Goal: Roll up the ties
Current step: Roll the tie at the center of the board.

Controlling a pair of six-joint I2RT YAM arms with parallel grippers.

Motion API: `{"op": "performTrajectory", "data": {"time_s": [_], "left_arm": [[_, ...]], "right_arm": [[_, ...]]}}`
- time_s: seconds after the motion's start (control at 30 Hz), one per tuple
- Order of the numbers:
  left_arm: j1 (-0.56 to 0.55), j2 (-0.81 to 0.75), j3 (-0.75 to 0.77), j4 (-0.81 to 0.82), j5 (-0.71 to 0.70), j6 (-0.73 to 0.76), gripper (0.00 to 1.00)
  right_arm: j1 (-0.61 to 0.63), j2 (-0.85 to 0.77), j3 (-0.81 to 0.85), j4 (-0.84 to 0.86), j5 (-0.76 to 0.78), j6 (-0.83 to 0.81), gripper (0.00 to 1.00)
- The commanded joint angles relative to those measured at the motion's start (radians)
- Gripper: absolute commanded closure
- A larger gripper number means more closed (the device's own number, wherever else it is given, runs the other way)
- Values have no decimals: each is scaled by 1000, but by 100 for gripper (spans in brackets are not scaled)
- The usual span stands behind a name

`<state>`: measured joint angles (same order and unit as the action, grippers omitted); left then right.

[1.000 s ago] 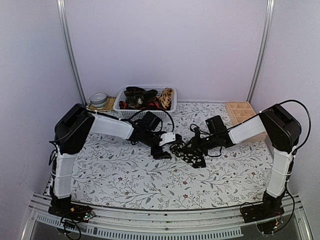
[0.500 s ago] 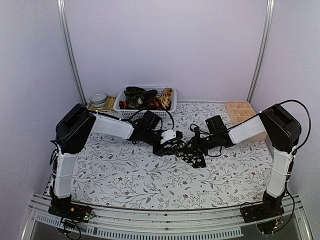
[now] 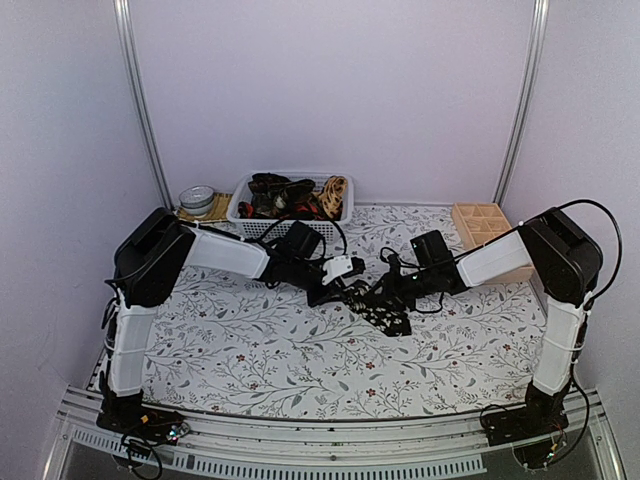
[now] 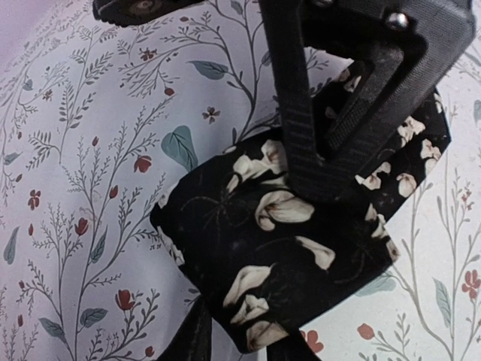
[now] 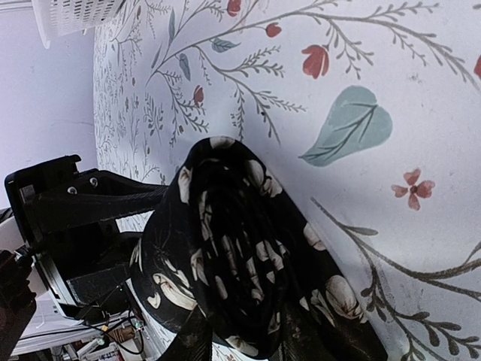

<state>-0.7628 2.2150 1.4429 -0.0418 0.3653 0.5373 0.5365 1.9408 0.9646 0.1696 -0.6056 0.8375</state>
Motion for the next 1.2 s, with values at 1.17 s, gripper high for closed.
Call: {"op": "performTrajectory", "data": {"time_s": [1.17], "left_arm": [[-82, 11, -15, 48, -87, -187, 74]], "right_arm": [[6, 96, 24, -38, 30, 8, 60]]}}
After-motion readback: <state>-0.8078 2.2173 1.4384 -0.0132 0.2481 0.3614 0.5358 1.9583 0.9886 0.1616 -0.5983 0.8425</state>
